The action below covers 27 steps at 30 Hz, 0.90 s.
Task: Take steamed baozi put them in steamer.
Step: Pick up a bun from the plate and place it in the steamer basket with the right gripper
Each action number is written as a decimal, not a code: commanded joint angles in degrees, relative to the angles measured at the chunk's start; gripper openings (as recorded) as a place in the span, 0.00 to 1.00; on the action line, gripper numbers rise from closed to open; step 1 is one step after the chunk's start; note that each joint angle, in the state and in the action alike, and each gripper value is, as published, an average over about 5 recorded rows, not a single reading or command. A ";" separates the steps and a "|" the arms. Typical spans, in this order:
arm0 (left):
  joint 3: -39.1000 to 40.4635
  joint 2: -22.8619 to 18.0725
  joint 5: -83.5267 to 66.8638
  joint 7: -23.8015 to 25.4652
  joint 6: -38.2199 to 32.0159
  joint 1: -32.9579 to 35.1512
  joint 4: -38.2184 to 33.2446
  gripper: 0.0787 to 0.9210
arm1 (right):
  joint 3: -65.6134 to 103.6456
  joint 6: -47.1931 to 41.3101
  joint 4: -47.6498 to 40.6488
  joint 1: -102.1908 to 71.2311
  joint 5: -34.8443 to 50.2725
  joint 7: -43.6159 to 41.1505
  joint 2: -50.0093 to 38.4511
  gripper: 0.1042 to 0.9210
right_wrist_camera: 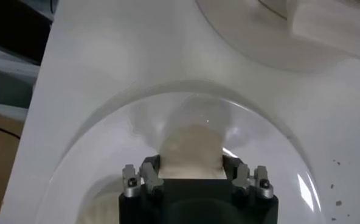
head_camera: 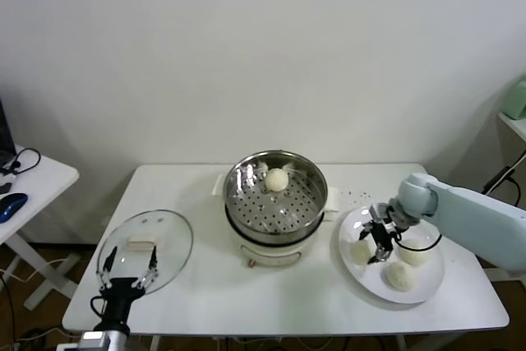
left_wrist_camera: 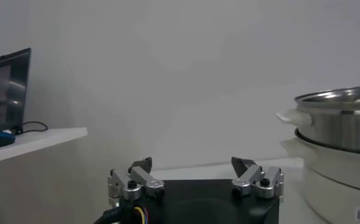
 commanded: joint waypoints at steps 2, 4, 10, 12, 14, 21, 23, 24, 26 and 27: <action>0.07 -0.01 0.02 -0.03 0.08 -0.02 -0.12 0.88 | -0.07 0.00 0.07 0.78 1.21 0.17 -0.02 0.68; 0.02 0.01 0.02 -0.02 0.11 -0.01 -0.21 0.88 | -0.63 -0.07 0.71 2.37 2.46 0.16 -0.62 0.68; -0.34 -0.10 -0.33 0.09 0.40 0.26 -1.23 0.88 | -8.15 -1.22 2.88 14.90 12.43 -0.31 -2.88 0.68; -0.41 -0.11 -0.49 0.12 0.48 0.31 -1.53 0.88 | -12.82 -1.45 3.14 21.50 17.13 -0.54 -3.14 0.68; -0.37 -0.09 -0.50 0.12 0.63 0.33 -1.71 0.88 | -16.69 -1.59 3.13 27.44 21.42 -0.66 -2.86 0.68; 0.03 0.08 -0.40 0.05 1.16 0.63 -2.22 0.88 | -32.48 -1.28 1.82 48.54 38.87 -1.81 3.09 0.68; 0.14 0.18 -0.39 0.04 1.18 0.66 -2.26 0.88 | -33.74 -1.44 1.61 50.76 41.84 -1.68 5.42 0.68; 0.19 0.23 -0.38 0.02 1.25 0.65 -2.28 0.88 | -33.80 -1.66 1.60 51.42 43.21 -1.52 6.71 0.68; 0.25 0.28 -0.27 -0.03 1.47 0.63 -2.40 0.88 | -32.90 -2.34 1.68 51.48 44.95 -1.04 9.00 0.68; 0.27 0.27 -0.18 -0.08 1.63 0.64 -2.54 0.88 | -32.00 -2.87 1.66 51.04 45.64 -0.73 10.24 0.68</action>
